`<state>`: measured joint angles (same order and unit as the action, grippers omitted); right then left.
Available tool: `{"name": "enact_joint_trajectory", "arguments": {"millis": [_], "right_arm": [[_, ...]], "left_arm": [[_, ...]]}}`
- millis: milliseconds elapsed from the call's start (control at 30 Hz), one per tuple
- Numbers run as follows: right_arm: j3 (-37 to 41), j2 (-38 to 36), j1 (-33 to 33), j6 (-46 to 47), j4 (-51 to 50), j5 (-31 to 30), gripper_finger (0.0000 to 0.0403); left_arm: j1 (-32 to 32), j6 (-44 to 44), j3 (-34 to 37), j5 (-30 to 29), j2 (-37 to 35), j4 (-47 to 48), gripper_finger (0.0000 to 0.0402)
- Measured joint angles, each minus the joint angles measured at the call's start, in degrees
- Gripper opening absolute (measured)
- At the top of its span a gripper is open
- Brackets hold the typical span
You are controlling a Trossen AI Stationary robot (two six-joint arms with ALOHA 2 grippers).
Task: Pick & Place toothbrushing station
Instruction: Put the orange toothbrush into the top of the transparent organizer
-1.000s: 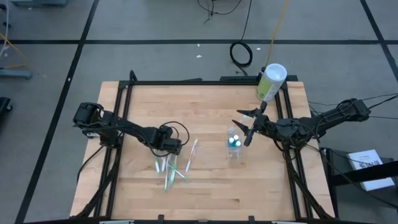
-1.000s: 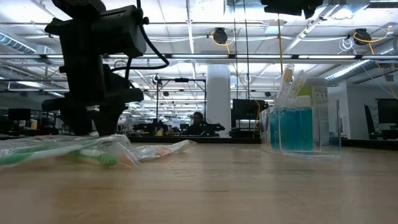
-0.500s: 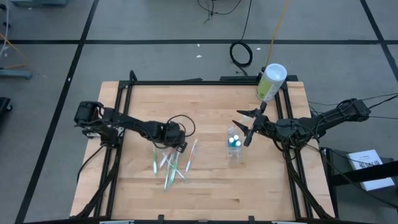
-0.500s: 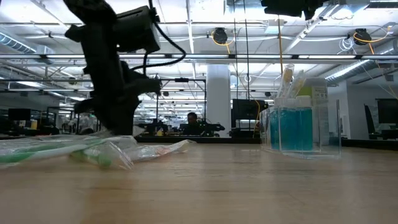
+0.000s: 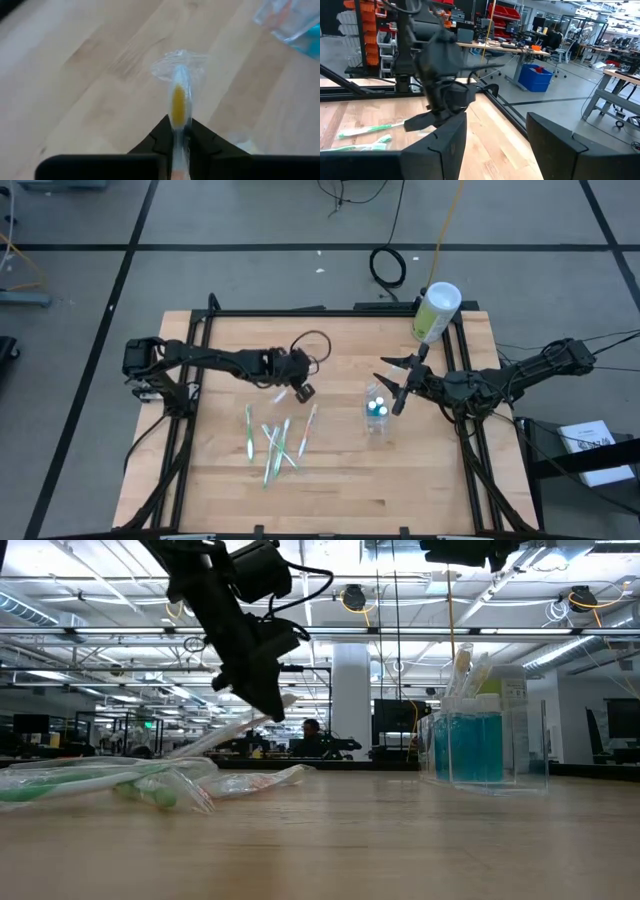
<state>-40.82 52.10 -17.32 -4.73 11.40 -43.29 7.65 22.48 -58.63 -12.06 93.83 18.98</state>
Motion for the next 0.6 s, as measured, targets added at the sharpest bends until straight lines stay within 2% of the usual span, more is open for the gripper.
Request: {"name": "enact_joint_trajectory", "arguments": {"millis": [100, 367, 467, 600], "right_arm": [[0.0, 0.0, -0.02, 0.0, -0.02, -0.02, 0.0196], [0.0, 0.0, -0.02, 0.0, -0.04, -0.15, 0.0196], [0.0, 0.0, -0.02, 0.23, -0.38, -0.15, 0.0196], [0.0, 0.0, -0.02, 0.84, -1.43, -0.17, 0.0196]], "left_arm": [[1.49, -1.16, 0.0, 3.84, 0.01, -0.81, 0.0064], [1.65, -2.61, 0.0, 3.09, 0.01, 0.6, 0.0193], [1.2, -2.57, 0.0, 4.32, 0.01, 7.53, 0.0224], [-0.37, -0.81, 0.48, 4.43, 0.01, 19.11, 0.0242]]}}
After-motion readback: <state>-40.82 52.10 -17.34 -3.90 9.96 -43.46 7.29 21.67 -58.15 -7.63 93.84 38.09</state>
